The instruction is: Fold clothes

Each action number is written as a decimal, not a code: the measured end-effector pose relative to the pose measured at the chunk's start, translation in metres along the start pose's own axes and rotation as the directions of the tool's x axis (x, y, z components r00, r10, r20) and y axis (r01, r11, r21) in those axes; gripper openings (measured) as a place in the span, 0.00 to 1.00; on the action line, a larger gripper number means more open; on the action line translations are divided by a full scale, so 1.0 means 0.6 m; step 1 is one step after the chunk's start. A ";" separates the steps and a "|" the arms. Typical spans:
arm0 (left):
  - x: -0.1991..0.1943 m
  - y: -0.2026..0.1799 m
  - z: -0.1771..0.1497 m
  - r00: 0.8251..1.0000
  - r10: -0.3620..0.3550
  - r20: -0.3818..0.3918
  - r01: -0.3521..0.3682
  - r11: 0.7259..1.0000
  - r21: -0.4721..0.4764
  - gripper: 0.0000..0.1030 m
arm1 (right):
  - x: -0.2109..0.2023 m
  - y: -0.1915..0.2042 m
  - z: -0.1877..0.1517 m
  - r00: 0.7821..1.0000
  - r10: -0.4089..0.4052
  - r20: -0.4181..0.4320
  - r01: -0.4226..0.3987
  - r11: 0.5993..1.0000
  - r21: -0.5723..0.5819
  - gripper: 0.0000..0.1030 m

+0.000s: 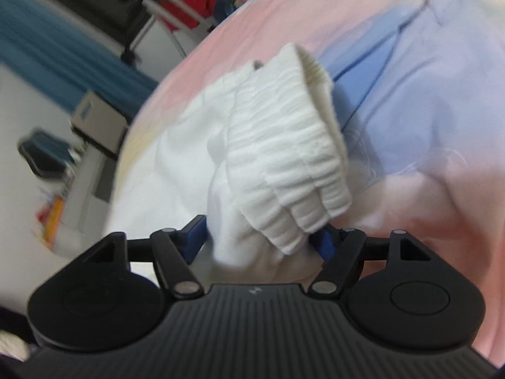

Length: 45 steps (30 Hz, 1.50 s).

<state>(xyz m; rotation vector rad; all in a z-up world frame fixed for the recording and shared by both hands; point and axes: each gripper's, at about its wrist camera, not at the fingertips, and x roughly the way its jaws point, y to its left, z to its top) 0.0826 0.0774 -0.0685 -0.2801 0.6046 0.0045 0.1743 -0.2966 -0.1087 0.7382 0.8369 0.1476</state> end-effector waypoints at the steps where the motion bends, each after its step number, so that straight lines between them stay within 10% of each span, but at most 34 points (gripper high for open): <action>1: 0.003 -0.005 -0.003 1.000 0.012 0.005 -0.012 1.000 0.027 0.48 | 0.003 0.002 -0.002 1.000 -0.002 -0.004 0.002 1.000 -0.009 0.71; 17: 0.006 -0.021 -0.020 0.995 0.008 0.103 -0.020 0.994 0.112 0.51 | -0.030 0.028 0.006 0.996 0.029 0.080 -0.026 0.999 -0.038 0.42; 21: 0.007 0.000 -0.022 1.000 -0.003 0.030 0.002 0.999 0.049 0.28 | -0.046 0.026 0.011 0.994 0.050 0.101 -0.049 0.999 -0.011 0.41; 28: 0.034 0.009 -0.033 0.987 0.010 -0.160 -0.001 0.998 0.056 0.24 | -0.030 0.002 0.005 0.998 0.017 0.053 -0.019 0.998 0.055 0.41; 31: 0.020 0.020 -0.022 0.985 -0.040 -0.167 0.041 0.999 0.003 0.32 | -0.032 0.004 0.002 0.998 0.012 0.056 -0.015 0.999 0.050 0.41; 38: -0.025 0.078 0.022 0.951 -0.298 -0.079 0.272 0.932 -0.238 0.89 | -0.041 0.006 0.003 0.998 0.003 0.064 -0.009 0.996 0.093 0.41; 45: 0.077 0.134 0.038 0.961 -0.260 -0.092 0.193 0.872 -0.450 0.88 | -0.044 0.014 0.001 0.996 -0.019 0.083 0.012 0.996 0.086 0.41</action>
